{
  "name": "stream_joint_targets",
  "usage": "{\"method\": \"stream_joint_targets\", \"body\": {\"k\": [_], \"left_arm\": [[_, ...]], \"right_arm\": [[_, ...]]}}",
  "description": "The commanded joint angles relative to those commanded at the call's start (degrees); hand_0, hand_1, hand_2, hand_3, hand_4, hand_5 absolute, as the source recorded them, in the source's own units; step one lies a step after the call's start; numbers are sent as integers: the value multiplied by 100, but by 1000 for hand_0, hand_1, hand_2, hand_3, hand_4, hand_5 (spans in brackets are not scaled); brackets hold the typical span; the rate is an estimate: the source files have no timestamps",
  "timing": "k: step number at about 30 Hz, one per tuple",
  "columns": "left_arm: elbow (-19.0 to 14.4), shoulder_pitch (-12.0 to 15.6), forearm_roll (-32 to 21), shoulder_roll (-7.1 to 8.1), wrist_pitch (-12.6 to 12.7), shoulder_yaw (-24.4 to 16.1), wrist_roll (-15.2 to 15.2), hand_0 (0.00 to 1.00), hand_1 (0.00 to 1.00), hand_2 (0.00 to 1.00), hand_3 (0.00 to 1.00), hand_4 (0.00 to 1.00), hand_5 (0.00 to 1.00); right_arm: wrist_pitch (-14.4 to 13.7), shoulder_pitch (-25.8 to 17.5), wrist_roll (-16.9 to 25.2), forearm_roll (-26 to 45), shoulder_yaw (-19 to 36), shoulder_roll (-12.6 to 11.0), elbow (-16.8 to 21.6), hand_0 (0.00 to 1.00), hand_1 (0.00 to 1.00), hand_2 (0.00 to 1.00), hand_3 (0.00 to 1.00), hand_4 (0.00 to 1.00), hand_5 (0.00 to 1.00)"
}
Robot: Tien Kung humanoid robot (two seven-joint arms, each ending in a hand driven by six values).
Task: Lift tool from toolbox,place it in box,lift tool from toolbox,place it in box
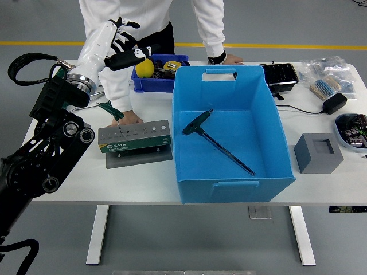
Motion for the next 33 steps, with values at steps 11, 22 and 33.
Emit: {"method": "stream_joint_targets", "body": {"k": [11,22,33], "left_arm": [[-121,-503,414,1655,-1506,1665,-1330,609,698,766,725,998,690],[104,-752,833,1937,-2192,2818,-903,658,728,772,744,998,753],[783,-911,1211,1876,-1563,3212,-1115,632,687,722,692,998,731]], "right_arm": [[13,19,11,82,-38,-7,-1,666,633,710,581,834,748],[6,20,-15,35,-13,6,2,665,632,709,580,833,748],[2,28,-28,-14,9,3,8,665,632,709,580,831,751]]}}
